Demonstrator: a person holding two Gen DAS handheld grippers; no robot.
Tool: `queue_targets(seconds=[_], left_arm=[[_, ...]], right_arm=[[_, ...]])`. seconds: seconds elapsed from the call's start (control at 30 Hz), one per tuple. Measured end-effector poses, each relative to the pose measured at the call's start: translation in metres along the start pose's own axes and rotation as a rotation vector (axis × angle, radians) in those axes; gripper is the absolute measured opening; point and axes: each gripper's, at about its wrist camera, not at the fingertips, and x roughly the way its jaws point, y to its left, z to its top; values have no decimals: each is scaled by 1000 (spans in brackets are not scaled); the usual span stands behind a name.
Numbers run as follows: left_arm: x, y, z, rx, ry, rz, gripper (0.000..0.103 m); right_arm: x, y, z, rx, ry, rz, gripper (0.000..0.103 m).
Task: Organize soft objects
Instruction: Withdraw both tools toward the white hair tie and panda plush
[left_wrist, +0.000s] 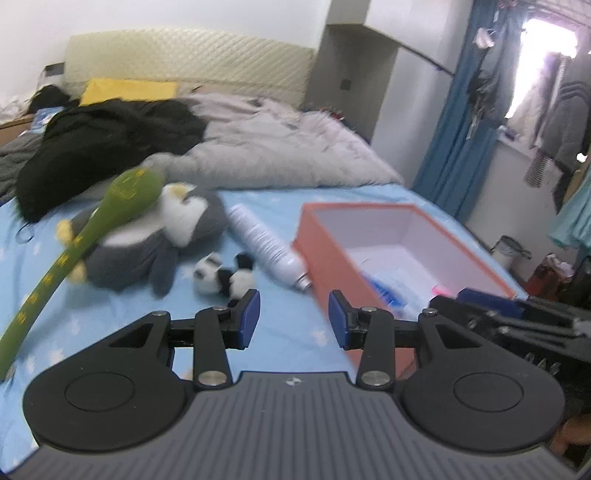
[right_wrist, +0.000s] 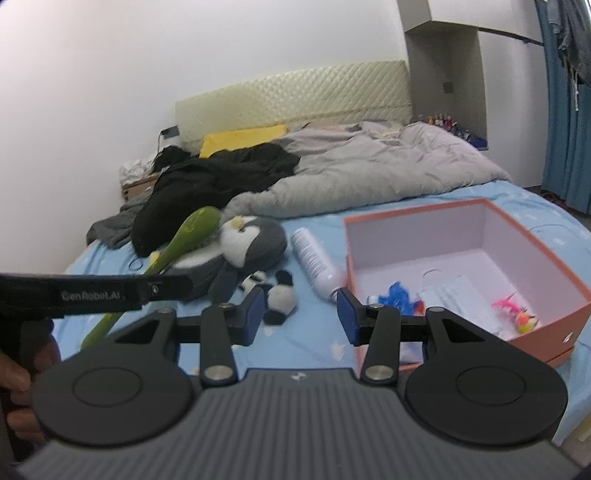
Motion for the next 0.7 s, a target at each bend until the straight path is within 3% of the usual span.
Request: queue_targets(seconds=[0.37,0.7], left_arm=[[-14,33,-55,-73,86,94,47],[-29,38,-74,-59,87,134,47]], right_arm=[[6,29,-27,-44,63,61,46],[9,46,-44,-50,121,90,46]])
